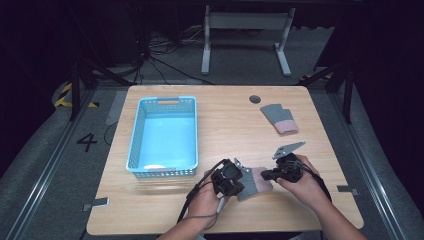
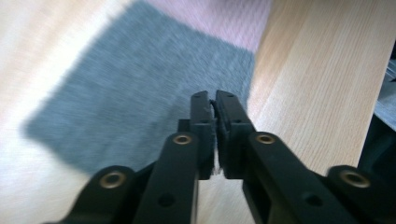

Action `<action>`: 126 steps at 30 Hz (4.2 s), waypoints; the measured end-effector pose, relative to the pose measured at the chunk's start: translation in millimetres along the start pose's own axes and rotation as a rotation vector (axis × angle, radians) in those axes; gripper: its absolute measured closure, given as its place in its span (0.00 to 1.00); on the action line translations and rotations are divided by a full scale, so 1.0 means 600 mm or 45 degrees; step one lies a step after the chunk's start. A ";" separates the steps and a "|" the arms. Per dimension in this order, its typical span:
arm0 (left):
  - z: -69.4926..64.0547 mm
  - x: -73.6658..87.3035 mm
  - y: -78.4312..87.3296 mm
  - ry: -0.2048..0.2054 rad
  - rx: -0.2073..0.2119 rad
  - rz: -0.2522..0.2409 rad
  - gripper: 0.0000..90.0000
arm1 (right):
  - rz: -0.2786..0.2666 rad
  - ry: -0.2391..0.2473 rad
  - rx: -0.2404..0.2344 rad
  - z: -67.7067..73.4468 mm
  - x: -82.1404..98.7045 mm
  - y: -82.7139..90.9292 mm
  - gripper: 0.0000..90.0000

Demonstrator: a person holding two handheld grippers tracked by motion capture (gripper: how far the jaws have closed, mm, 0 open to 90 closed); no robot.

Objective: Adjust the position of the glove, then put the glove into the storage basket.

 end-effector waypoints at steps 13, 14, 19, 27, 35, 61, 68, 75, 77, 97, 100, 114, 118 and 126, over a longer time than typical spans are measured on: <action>0.057 -0.004 0.106 0.047 -0.122 -0.145 0.87 | -0.165 -0.233 0.163 -0.111 -0.050 0.044 0.88; 0.060 -0.004 0.110 0.052 -0.123 -0.151 0.87 | -0.167 -0.249 0.173 -0.122 -0.054 0.045 0.88; 0.068 0.003 0.122 0.071 -0.143 -0.162 0.86 | -0.164 -0.317 0.233 -0.178 -0.071 0.044 0.88; 0.076 0.016 0.122 0.091 -0.151 -0.138 0.85 | -0.151 -0.362 0.328 -0.247 -0.086 0.018 0.84; 0.078 0.025 0.120 0.097 -0.149 -0.124 0.84 | -0.087 -0.376 0.396 -0.302 -0.083 -0.045 0.72; 0.071 0.022 0.111 0.078 -0.092 -0.118 0.84 | -0.108 -0.279 0.478 -0.296 -0.087 -0.024 0.93; 0.064 0.014 0.107 0.060 -0.084 -0.116 0.84 | -0.247 -0.334 0.298 -0.224 -0.091 0.049 0.93; 0.060 0.008 0.101 0.043 -0.081 -0.105 0.84 | -0.303 -0.347 0.057 -0.125 -0.073 0.081 0.93; 0.058 0.007 0.100 0.043 -0.080 -0.106 0.84 | -0.308 -0.333 0.002 -0.100 -0.069 0.082 0.93; 0.050 0.003 0.090 0.036 -0.082 -0.071 0.96 | -0.393 -0.272 -0.301 0.036 -0.061 0.090 0.93; 0.056 0.006 0.087 0.054 -0.107 -0.059 0.96 | -0.404 -0.269 -0.314 0.044 -0.060 0.093 0.93; 0.049 -0.006 0.108 0.039 -0.124 -0.093 0.95 | -0.302 -0.360 -0.445 0.070 -0.029 0.066 0.92; 0.051 -0.010 0.100 0.030 -0.119 -0.087 0.95 | -0.309 -0.414 -0.433 0.057 -0.020 0.064 0.92; 0.053 -0.013 0.106 0.035 -0.122 -0.107 0.93 | -0.384 -0.467 -0.317 0.013 -0.015 0.070 0.89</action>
Point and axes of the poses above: each handheld gripper's, and its own axes: y roughly backward along the jaws, x roughly out of its underside, z roughly to its left, the point moved 7 cm from there along -y, roughly forward along the jaws, and after that the axes turned 7 degrees about x, right-handed, at the moved point
